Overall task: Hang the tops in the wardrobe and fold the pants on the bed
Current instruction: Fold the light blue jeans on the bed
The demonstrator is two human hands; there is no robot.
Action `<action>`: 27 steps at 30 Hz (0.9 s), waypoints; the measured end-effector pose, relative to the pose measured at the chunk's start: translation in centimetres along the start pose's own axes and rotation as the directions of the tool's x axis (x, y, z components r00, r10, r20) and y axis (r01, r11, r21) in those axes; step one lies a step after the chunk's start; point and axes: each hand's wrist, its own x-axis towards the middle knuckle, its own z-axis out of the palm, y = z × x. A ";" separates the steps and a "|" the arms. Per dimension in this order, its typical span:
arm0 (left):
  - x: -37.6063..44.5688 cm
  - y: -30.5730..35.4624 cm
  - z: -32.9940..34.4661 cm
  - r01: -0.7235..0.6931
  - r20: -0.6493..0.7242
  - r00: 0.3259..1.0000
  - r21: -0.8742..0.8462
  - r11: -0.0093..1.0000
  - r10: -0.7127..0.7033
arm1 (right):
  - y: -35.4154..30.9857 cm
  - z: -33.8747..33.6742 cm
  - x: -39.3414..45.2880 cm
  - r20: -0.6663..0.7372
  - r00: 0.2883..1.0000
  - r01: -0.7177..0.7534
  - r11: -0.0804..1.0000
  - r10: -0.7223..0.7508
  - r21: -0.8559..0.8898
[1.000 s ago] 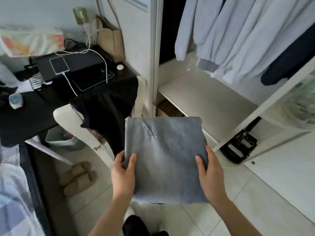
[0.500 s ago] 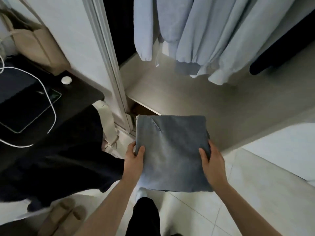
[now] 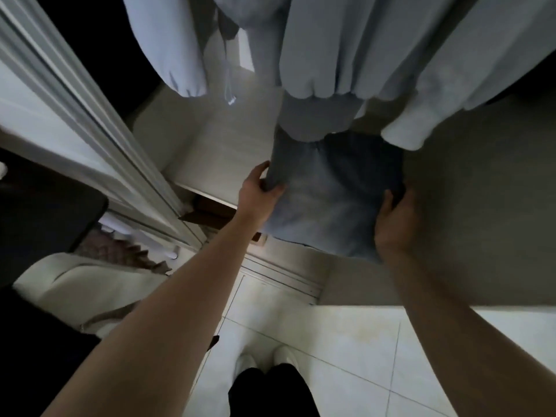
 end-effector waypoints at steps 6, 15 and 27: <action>0.0 -5.6 3.6 -0.099 0.284 0.957 0.524 0.846 -0.064 | 3.2 3.7 -0.4 0.494 0.846 0.093 0.858 0.200 -0.506; 1.2 -8.0 5.6 -0.630 0.605 0.764 0.774 0.059 0.224 | 7.4 5.2 -5.3 0.648 0.762 0.463 0.691 0.010 -0.555; 3.2 -7.8 8.0 -0.549 0.520 0.831 0.824 0.140 0.197 | 8.6 7.4 -2.7 0.525 0.850 0.354 0.702 0.033 -0.618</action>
